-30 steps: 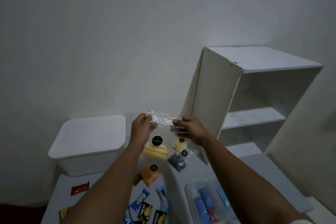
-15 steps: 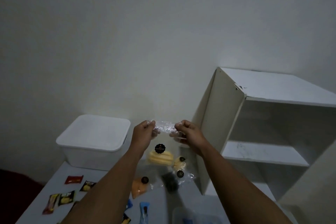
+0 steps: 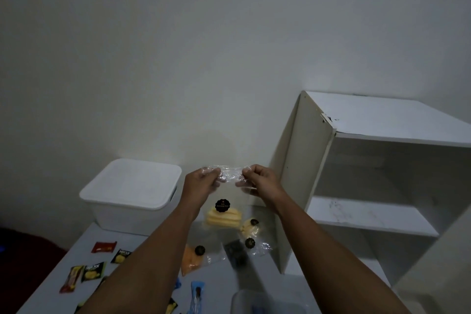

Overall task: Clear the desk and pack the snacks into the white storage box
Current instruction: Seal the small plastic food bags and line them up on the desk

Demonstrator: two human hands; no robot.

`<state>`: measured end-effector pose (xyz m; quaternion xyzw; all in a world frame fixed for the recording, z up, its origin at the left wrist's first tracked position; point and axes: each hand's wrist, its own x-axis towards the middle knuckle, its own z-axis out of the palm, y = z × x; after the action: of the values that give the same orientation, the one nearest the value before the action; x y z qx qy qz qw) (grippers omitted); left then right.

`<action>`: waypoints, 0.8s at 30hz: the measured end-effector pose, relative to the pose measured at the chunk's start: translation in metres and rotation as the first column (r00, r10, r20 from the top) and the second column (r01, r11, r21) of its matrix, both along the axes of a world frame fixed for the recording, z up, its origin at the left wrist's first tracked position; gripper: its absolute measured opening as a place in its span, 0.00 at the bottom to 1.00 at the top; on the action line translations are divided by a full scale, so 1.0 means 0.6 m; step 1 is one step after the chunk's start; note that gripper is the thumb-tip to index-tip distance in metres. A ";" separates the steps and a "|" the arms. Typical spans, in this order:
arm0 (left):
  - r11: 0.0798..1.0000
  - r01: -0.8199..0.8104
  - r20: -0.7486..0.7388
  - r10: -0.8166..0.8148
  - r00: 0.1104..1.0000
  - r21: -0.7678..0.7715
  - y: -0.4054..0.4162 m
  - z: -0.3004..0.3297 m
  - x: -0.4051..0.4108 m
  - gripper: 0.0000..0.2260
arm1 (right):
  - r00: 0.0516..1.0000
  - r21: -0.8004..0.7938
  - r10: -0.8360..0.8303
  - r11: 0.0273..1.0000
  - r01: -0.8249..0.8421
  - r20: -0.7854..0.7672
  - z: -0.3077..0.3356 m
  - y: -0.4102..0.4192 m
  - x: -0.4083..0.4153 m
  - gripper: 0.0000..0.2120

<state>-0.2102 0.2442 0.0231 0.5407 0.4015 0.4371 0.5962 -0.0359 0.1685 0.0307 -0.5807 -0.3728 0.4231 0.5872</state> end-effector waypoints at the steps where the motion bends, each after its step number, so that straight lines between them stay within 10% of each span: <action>1: 1.000 0.001 -0.007 -0.001 1.000 0.009 0.000 0.000 0.003 0.06 | 1.000 0.002 -0.004 1.000 0.004 -0.001 0.000 0.001 0.003 0.06; 24: 0.992 0.091 -0.172 -0.076 0.982 0.083 -0.027 0.000 0.025 0.06 | 0.990 -0.048 0.117 0.992 -0.114 0.078 -0.015 0.004 0.020 0.01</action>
<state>-0.1953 0.2281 0.0231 0.6185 0.4072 0.3821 0.5528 -0.0237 0.1708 0.0214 -0.5872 -0.4201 0.4406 0.5335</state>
